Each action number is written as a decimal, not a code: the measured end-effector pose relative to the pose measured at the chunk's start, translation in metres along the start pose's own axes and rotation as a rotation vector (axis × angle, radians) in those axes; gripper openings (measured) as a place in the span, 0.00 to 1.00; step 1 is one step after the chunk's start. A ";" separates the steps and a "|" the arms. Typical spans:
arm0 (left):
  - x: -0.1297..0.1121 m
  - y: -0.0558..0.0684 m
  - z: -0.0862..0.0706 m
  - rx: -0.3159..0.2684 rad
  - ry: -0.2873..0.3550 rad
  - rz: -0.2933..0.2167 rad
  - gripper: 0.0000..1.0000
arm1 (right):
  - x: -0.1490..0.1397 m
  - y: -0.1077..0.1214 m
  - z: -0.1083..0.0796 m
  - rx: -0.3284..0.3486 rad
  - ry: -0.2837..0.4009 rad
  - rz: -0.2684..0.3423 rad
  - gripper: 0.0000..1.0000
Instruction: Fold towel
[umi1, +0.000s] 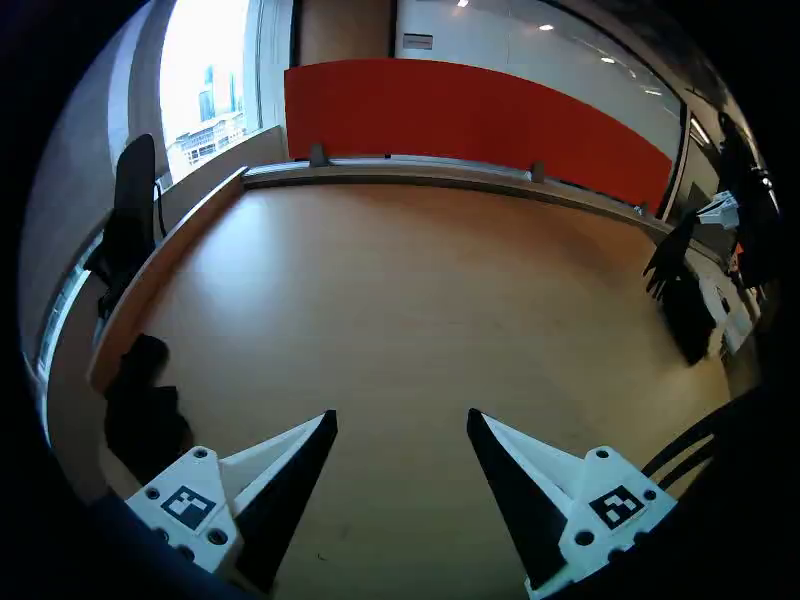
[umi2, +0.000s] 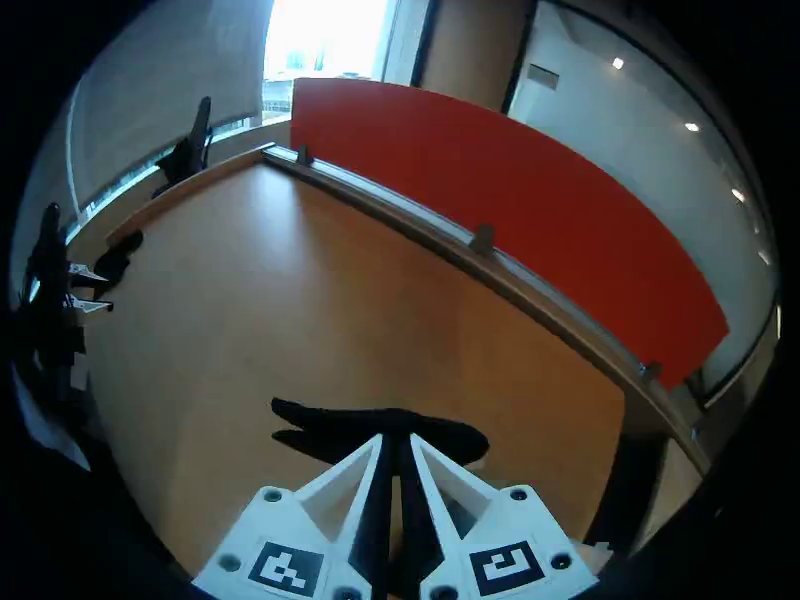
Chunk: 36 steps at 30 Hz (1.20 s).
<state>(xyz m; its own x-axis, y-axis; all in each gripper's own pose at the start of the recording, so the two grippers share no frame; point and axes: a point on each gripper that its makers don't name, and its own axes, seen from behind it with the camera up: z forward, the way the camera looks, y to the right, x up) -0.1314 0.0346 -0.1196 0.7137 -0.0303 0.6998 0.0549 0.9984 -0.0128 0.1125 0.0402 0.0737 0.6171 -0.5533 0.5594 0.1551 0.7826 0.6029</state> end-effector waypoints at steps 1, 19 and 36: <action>0.000 0.001 0.000 0.001 -0.001 0.002 0.97 | -0.002 0.007 0.000 -0.007 -0.005 0.002 0.04; 0.000 0.010 0.000 0.014 -0.016 0.017 0.97 | -0.025 0.095 -0.003 -0.102 -0.085 0.036 0.04; 0.004 0.018 -0.001 0.009 -0.016 0.035 0.97 | -0.048 0.122 -0.015 -0.135 -0.111 0.078 0.04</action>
<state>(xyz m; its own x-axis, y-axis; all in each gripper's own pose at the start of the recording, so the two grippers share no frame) -0.1267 0.0520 -0.1173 0.7039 0.0057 0.7103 0.0236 0.9992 -0.0314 0.1132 0.1662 0.1124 0.5436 -0.5120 0.6651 0.2170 0.8512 0.4778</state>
